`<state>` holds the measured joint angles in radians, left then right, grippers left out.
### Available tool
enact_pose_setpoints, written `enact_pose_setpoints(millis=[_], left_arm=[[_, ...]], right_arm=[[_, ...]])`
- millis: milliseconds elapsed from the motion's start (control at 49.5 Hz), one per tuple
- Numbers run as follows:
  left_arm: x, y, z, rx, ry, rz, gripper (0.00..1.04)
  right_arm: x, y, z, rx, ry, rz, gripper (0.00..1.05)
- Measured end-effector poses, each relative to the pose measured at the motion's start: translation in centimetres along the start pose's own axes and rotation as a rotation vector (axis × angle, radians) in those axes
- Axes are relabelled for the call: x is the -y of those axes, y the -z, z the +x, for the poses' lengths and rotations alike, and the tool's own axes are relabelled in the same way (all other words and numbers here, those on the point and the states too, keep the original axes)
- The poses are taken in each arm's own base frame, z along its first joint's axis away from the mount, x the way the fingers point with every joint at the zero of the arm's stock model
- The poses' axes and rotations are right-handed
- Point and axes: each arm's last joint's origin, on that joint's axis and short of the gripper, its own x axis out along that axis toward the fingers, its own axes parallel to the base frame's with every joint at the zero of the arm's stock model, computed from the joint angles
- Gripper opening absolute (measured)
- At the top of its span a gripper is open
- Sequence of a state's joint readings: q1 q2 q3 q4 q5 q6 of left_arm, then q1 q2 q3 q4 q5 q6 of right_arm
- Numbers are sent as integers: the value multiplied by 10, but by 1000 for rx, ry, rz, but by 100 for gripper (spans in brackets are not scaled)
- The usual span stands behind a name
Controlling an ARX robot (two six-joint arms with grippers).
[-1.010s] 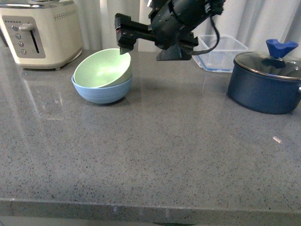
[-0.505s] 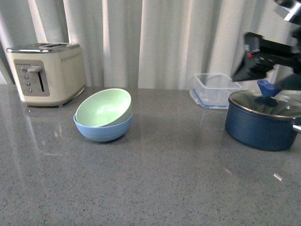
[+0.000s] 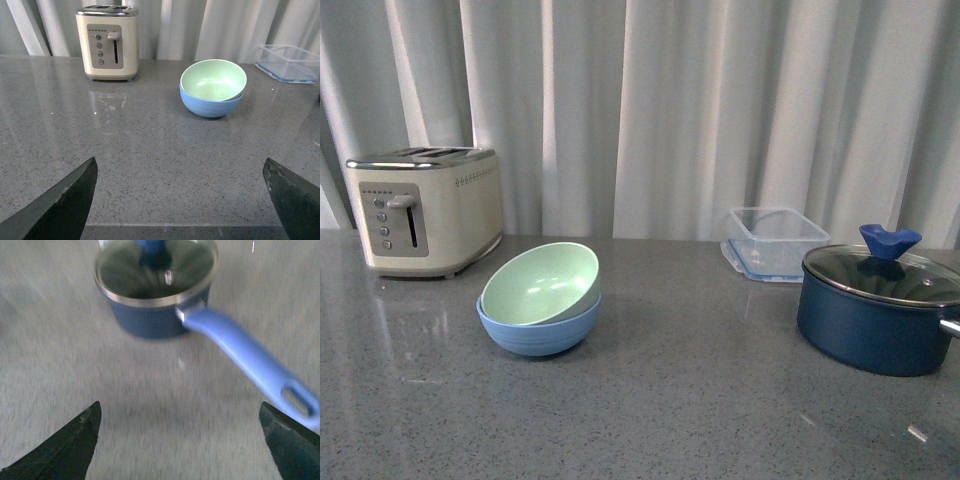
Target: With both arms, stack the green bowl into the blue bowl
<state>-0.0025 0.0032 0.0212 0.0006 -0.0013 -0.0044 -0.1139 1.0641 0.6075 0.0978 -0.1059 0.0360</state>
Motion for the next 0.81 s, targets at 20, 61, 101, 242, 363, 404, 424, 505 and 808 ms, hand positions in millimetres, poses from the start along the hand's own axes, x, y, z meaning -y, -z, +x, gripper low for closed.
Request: enact_pose_setpoints(millis=[20, 61, 101, 242, 363, 404, 424, 505, 808], left_arm=[[0, 0, 0, 0, -1, 0, 98], [0, 0, 0, 0, -1, 0, 98], [0, 0, 0, 0, 0, 0, 98], [0, 0, 0, 0, 0, 0, 98], [0, 0, 0, 0, -1, 0, 98], [0, 0, 0, 0, -1, 0, 98], [0, 0, 0, 0, -1, 0, 98], [0, 0, 0, 0, 0, 0, 98], [0, 0, 0, 0, -1, 0, 98]], right_arm=[[-1, 5, -2, 92, -5, -17, 79], [-2, 14, -6, 204, -6, -38, 71], [-3, 20, -10, 270, -10, -48, 65], [-6, 33, -23, 358, -9, -64, 44], [-12, 50, -30, 350, 11, -64, 24], [-14, 54, -31, 348, 7, -65, 19], [-15, 57, -33, 347, 1, -67, 15], [-18, 65, -38, 349, -15, -72, 0], [-16, 87, -53, 347, -12, -73, 1]])
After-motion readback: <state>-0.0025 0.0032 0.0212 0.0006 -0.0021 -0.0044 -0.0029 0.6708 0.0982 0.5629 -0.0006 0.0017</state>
